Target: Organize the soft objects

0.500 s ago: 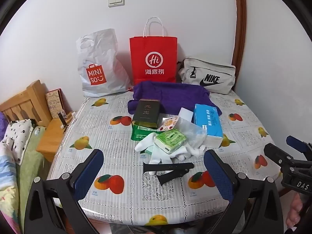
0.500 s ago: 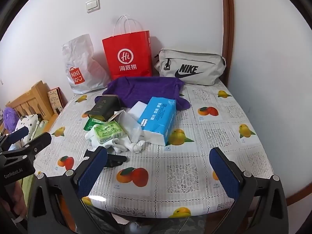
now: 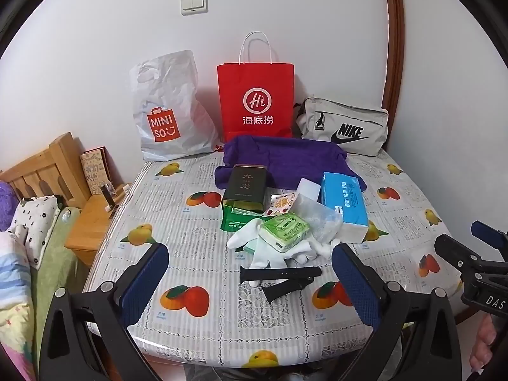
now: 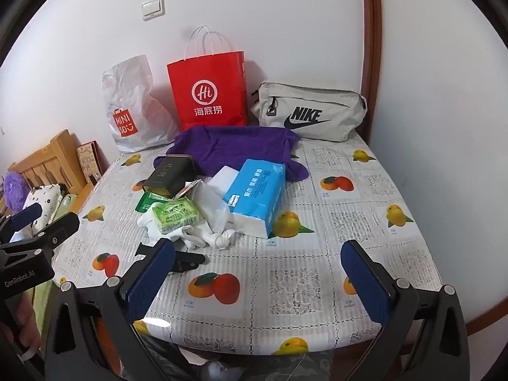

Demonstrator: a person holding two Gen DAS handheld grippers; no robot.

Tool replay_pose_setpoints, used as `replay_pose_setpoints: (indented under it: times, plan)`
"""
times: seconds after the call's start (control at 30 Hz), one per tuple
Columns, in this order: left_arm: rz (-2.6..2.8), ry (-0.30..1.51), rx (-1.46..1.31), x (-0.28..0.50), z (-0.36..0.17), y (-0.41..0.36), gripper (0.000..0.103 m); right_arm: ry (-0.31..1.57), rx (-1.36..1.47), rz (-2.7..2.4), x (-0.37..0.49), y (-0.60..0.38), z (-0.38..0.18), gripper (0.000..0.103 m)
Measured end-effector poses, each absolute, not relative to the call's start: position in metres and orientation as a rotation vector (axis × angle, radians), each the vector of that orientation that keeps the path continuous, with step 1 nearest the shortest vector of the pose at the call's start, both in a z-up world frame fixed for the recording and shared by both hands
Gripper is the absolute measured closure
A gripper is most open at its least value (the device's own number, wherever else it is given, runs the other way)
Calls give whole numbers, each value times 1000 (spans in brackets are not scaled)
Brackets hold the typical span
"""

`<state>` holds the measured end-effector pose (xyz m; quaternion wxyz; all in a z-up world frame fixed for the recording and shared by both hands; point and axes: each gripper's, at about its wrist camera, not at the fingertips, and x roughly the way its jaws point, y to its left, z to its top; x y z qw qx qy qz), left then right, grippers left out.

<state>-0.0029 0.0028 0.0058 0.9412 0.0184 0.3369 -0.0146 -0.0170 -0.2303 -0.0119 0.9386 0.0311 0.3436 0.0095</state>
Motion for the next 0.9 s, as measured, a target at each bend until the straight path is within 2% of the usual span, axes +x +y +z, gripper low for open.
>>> replay_pose_setpoints:
  times: [0.9]
  plan:
    - [-19, 679, 45, -5, 8, 0, 0, 672, 70, 39, -20, -224, -12, 0]
